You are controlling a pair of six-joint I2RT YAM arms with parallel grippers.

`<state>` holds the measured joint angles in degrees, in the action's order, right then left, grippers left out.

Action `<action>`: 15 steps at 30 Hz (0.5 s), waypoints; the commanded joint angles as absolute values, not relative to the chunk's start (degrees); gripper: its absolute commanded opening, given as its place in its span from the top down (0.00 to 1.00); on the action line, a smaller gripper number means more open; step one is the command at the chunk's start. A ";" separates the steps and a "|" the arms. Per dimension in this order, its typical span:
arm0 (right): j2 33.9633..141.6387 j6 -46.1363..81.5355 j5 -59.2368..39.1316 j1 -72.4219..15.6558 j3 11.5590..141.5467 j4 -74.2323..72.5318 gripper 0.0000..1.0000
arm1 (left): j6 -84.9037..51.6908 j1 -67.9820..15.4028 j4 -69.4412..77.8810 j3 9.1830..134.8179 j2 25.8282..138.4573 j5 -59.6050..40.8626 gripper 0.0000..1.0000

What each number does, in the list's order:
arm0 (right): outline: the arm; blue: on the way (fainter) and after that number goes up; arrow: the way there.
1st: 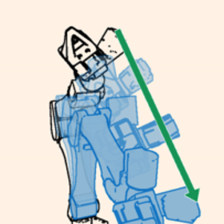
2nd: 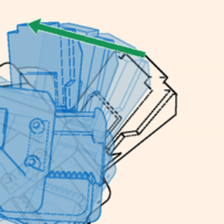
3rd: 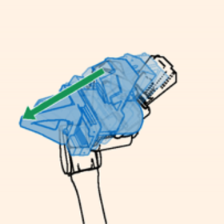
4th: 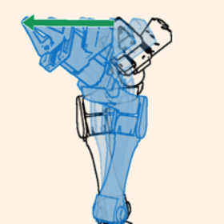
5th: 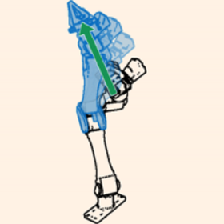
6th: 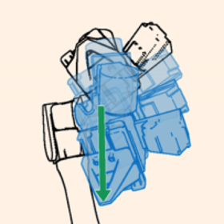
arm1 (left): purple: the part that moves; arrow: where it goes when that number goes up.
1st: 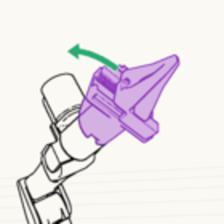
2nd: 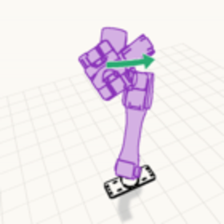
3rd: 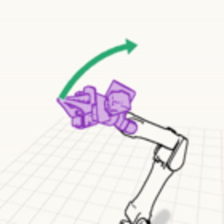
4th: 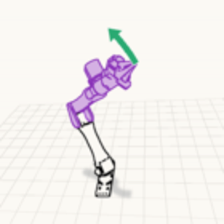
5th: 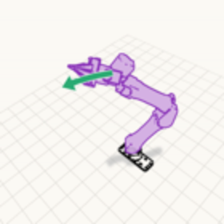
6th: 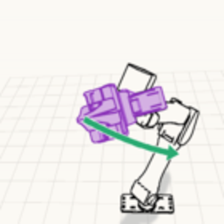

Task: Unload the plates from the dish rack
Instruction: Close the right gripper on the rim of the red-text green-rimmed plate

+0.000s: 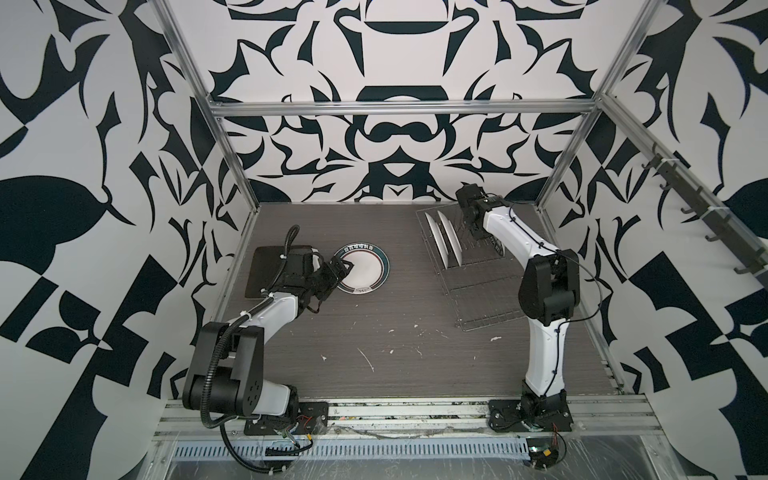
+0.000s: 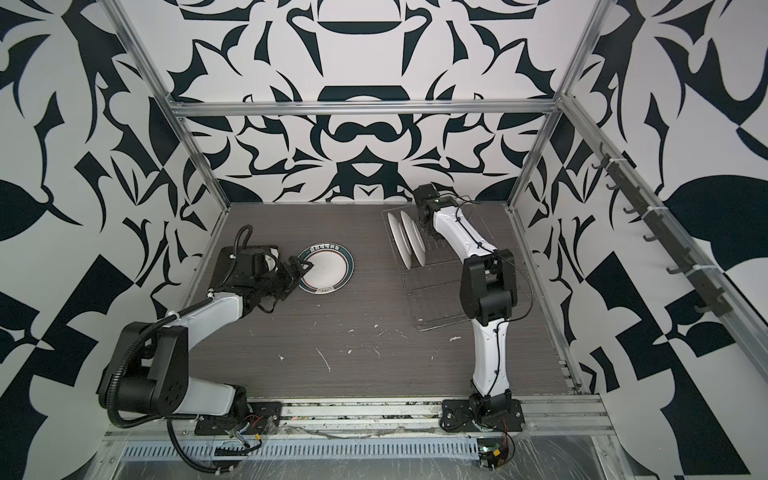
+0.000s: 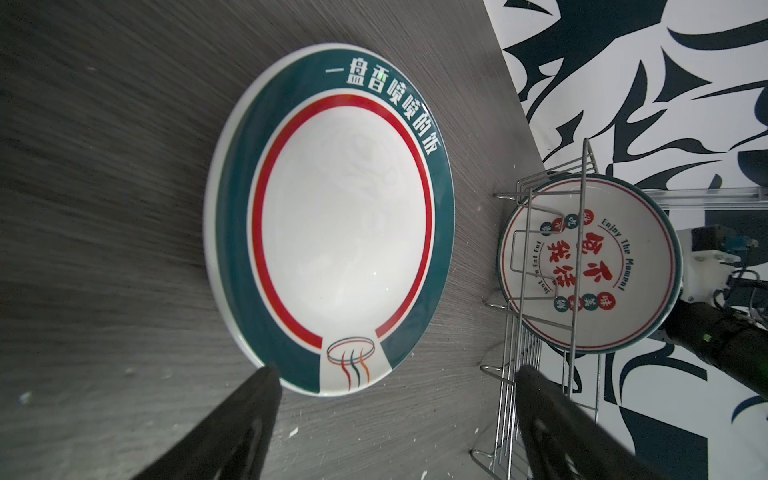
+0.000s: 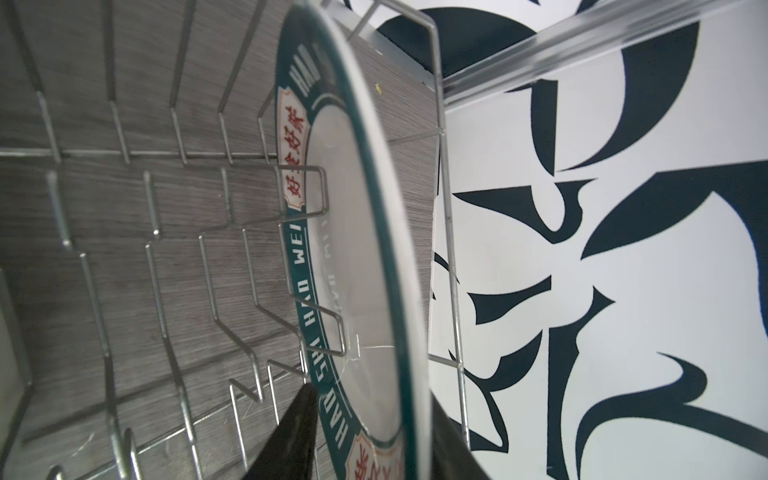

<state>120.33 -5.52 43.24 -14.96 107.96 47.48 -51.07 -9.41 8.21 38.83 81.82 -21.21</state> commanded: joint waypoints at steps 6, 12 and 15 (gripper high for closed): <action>118.36 -6.42 47.13 -14.63 108.99 45.07 0.71 | -50.43 -9.60 7.56 40.34 80.52 -21.09 0.08; 118.33 -6.77 47.87 -14.68 108.15 44.66 0.81 | -50.45 -9.67 7.65 40.14 80.41 -21.01 0.08; 118.39 -6.86 48.62 -14.68 107.91 44.75 0.83 | -50.44 -9.71 7.65 40.18 80.59 -21.01 0.08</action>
<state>120.33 -7.09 46.28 -14.81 107.83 45.28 -51.03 -9.41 7.84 38.89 81.80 -21.19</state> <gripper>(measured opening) 0.174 0.921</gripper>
